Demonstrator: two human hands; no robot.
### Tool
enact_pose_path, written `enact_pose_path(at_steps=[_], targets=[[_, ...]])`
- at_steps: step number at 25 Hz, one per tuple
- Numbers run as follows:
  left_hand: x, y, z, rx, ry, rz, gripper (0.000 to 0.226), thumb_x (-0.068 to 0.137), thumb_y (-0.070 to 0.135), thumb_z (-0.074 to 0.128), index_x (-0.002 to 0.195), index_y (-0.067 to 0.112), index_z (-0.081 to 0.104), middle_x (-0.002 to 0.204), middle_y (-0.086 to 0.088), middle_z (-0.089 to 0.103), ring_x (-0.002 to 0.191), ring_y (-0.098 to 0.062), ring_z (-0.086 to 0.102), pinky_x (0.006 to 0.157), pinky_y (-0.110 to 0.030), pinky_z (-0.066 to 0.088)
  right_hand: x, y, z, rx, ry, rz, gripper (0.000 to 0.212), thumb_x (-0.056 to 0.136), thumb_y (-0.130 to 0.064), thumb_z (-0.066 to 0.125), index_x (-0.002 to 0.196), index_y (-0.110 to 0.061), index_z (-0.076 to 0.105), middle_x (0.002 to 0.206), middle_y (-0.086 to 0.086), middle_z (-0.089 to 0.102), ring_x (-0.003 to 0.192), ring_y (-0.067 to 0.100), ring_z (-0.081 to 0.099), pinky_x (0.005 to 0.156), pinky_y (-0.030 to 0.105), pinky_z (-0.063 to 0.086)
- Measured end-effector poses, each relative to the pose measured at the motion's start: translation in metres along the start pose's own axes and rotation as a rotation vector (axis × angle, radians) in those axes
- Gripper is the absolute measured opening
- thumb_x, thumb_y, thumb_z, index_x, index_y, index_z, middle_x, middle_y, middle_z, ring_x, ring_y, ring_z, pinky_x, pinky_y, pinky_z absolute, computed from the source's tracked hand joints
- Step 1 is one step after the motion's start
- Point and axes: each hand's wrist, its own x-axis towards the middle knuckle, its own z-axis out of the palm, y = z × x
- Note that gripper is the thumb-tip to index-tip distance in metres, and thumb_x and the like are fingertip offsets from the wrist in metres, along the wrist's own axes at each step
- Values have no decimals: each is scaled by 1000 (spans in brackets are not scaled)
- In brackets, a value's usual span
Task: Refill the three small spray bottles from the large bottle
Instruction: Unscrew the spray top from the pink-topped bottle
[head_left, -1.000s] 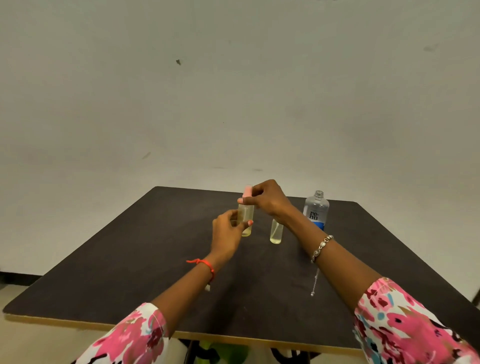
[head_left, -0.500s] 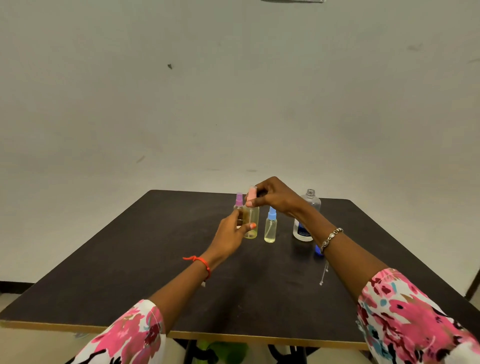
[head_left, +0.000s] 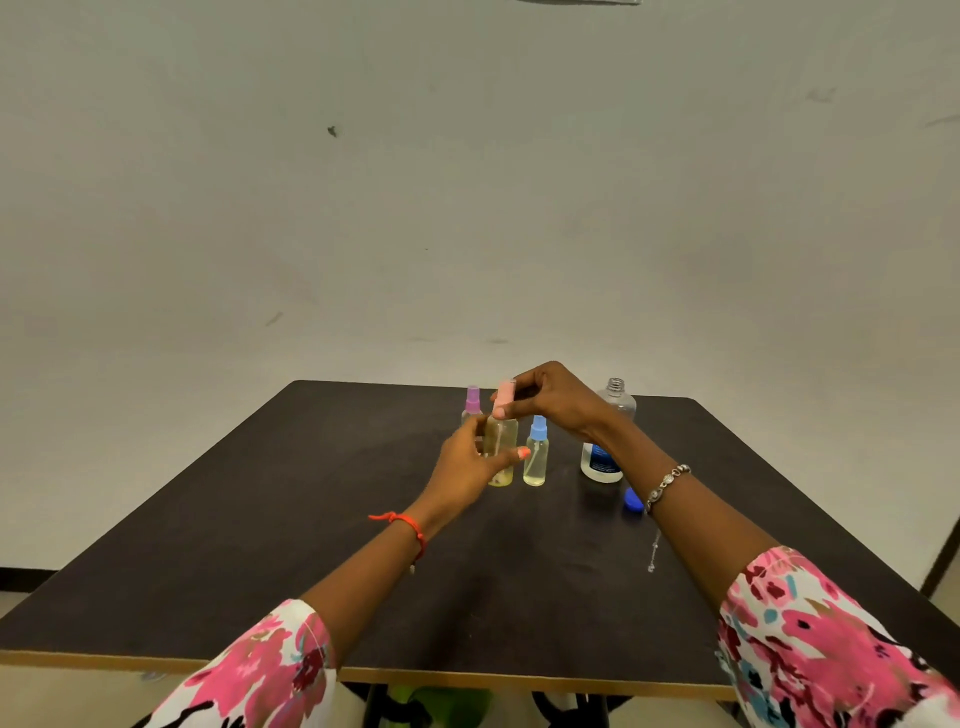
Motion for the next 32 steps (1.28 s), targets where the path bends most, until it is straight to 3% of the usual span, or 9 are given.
enact_pose_path(at_steps=[5, 9, 13, 15, 19, 21, 26, 29, 32], targets=[[4, 2, 4, 13, 84, 30, 42, 82, 14, 66, 121, 6, 52, 121, -13, 59, 114, -24, 55, 92, -31, 45, 2, -4, -1, -105, 21, 19, 31, 74, -21, 74, 81, 8, 68, 62, 13, 62, 57, 16, 53, 60, 25, 44], [4, -3, -2, -46, -11, 25, 41, 85, 11, 61, 124, 8, 50, 122, -12, 58, 116, -24, 55, 93, -31, 46, -1, -8, -4, -83, -30, -29, 21, 71, -6, 75, 87, 6, 69, 87, 25, 68, 79, 28, 62, 76, 33, 51], [0, -5, -1, -102, -61, 11, 39, 86, 9, 59, 124, 9, 50, 122, -9, 58, 112, -19, 56, 91, -28, 45, 0, -9, -14, 63, -179, -2, 57, 71, 13, 65, 123, -6, 50, 106, 28, 64, 98, 35, 62, 87, 37, 52], [1, -5, 1, -79, -43, 14, 40, 86, 10, 60, 125, 9, 49, 123, -10, 57, 114, -20, 55, 93, -29, 45, 2, -10, -12, 10, -180, -1, 62, 74, 4, 68, 129, -12, 42, 109, 27, 63, 97, 33, 61, 87, 35, 51], [0, -3, 6, -7, -27, 14, 45, 84, 10, 62, 127, 7, 47, 125, -11, 57, 118, -23, 53, 102, -37, 45, 5, -15, -1, -386, -36, 12, 52, 74, -32, 73, 118, -11, 54, 105, 6, 53, 90, 17, 52, 65, 16, 43], [-2, -3, 7, 12, -27, 3, 46, 84, 10, 62, 128, 6, 47, 125, -12, 57, 118, -24, 53, 103, -39, 44, 4, -16, -1, -404, -61, -2, 48, 74, -23, 74, 116, -9, 56, 103, 7, 53, 88, 16, 52, 62, 14, 43], [-2, -5, 5, 20, -25, -3, 44, 84, 10, 62, 126, 7, 48, 125, -11, 57, 117, -21, 53, 97, -32, 44, -1, -18, -10, -197, -250, -49, 57, 70, 4, 71, 121, -7, 48, 93, 14, 62, 83, 22, 59, 80, 34, 52], [-2, -5, 5, 10, -23, -14, 45, 85, 10, 61, 127, 7, 47, 127, -11, 55, 120, -23, 50, 99, -35, 42, 2, -19, -6, -316, -177, -64, 46, 76, -17, 72, 117, -8, 54, 99, 13, 62, 88, 19, 56, 72, 21, 47], [-2, -5, 4, 2, -17, -27, 42, 84, 10, 61, 124, 6, 49, 125, -12, 56, 118, -24, 53, 99, -36, 44, 4, -18, -3, -457, -125, 21, 33, 81, -33, 66, 89, -1, 64, 75, 7, 63, 64, 14, 58, 55, 14, 42]])
